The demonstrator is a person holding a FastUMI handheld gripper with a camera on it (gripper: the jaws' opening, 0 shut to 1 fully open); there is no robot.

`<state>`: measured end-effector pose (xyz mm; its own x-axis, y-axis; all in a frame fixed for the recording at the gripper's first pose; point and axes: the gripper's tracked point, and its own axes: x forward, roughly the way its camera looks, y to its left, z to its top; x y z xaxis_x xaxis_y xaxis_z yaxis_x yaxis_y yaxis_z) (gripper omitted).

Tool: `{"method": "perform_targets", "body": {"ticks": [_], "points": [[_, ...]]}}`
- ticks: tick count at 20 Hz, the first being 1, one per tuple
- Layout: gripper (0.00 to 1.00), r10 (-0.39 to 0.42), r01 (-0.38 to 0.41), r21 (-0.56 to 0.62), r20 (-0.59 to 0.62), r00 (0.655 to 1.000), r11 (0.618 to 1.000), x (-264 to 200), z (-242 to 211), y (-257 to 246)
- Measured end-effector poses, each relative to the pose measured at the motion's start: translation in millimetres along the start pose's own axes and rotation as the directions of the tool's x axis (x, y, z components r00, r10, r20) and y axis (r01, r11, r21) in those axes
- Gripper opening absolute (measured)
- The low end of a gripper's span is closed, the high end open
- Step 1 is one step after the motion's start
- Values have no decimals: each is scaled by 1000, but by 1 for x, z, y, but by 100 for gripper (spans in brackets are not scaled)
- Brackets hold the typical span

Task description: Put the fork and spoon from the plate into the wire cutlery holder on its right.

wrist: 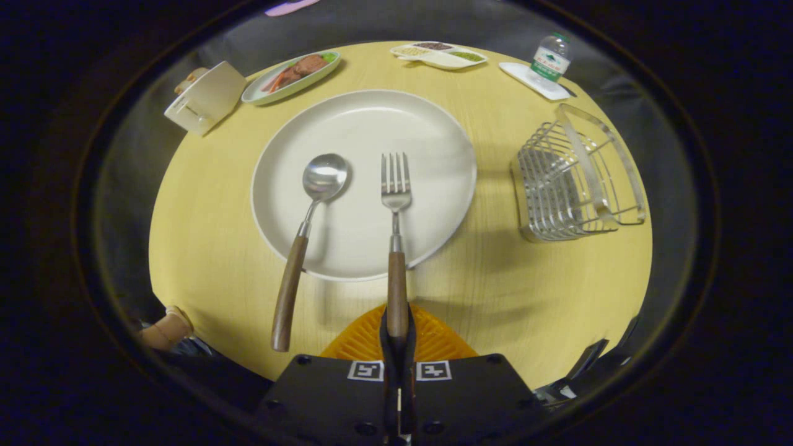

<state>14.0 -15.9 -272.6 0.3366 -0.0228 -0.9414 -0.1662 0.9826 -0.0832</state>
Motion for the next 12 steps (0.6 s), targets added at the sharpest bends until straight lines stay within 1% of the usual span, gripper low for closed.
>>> {"method": "perform_targets", "body": {"ticks": [3, 6, 12], "points": [[5, -4, 4, -6, 13, 1000, 1000, -12, 0, -6], [5, 14, -14, 4, 16, 1000, 1000, -28, -1, -8], [5, 7, -8, 18, 41, 999, 1000, -84, 11, -39]]}}
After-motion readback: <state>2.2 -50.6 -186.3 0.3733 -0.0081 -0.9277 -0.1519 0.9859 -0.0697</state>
